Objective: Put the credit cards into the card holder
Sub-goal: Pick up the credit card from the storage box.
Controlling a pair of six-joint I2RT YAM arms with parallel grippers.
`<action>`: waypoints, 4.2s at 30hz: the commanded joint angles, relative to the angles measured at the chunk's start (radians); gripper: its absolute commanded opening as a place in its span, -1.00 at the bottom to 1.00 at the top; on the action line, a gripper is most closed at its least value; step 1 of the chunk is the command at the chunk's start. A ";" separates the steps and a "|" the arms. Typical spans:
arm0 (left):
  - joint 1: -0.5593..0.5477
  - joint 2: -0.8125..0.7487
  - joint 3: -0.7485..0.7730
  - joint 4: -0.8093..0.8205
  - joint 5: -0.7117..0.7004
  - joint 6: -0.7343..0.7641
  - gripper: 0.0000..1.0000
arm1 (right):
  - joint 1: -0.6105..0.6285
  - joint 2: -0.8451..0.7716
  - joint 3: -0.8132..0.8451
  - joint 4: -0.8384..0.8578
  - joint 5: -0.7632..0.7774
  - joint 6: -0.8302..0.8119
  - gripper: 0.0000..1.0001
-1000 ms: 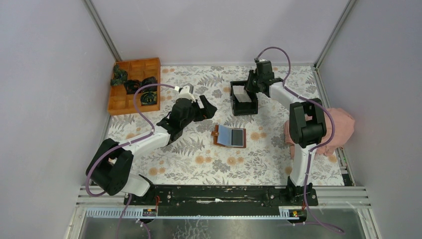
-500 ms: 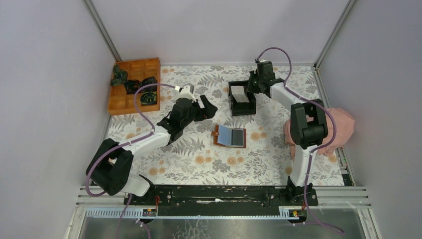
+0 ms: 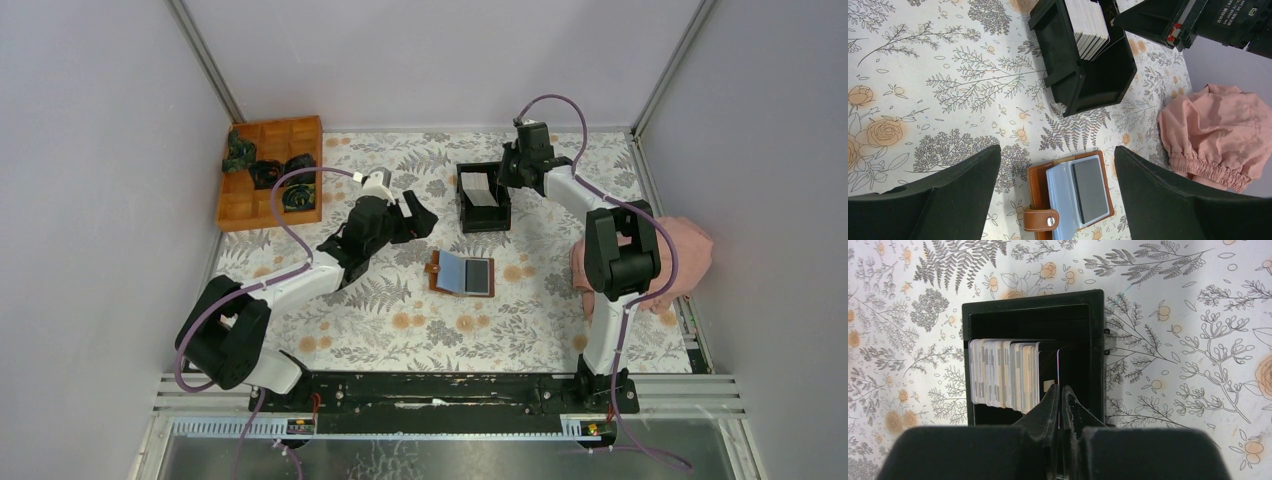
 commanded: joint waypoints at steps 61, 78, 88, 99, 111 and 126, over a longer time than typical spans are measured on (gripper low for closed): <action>-0.152 -0.212 -0.401 0.717 0.272 -0.319 0.47 | 0.278 -1.249 -1.104 0.712 0.011 0.667 -1.00; -0.151 -0.038 -0.318 0.941 0.257 -0.411 0.38 | 0.318 -1.220 -1.185 0.874 0.023 0.787 -1.00; -0.151 0.050 -0.307 1.087 0.255 -0.479 -0.45 | 0.334 -1.200 -1.220 0.950 0.056 0.818 -1.00; -0.122 0.052 -0.320 1.114 0.298 -0.483 -1.00 | 0.336 -1.241 -1.199 0.814 0.038 0.710 -0.46; -0.053 -0.067 -0.156 0.417 0.648 -0.133 -1.00 | 0.337 -1.320 -0.969 0.227 0.039 0.273 0.03; -0.055 0.015 0.000 0.039 0.956 0.101 -1.00 | 0.334 -1.254 -0.811 -0.068 -0.110 0.030 0.08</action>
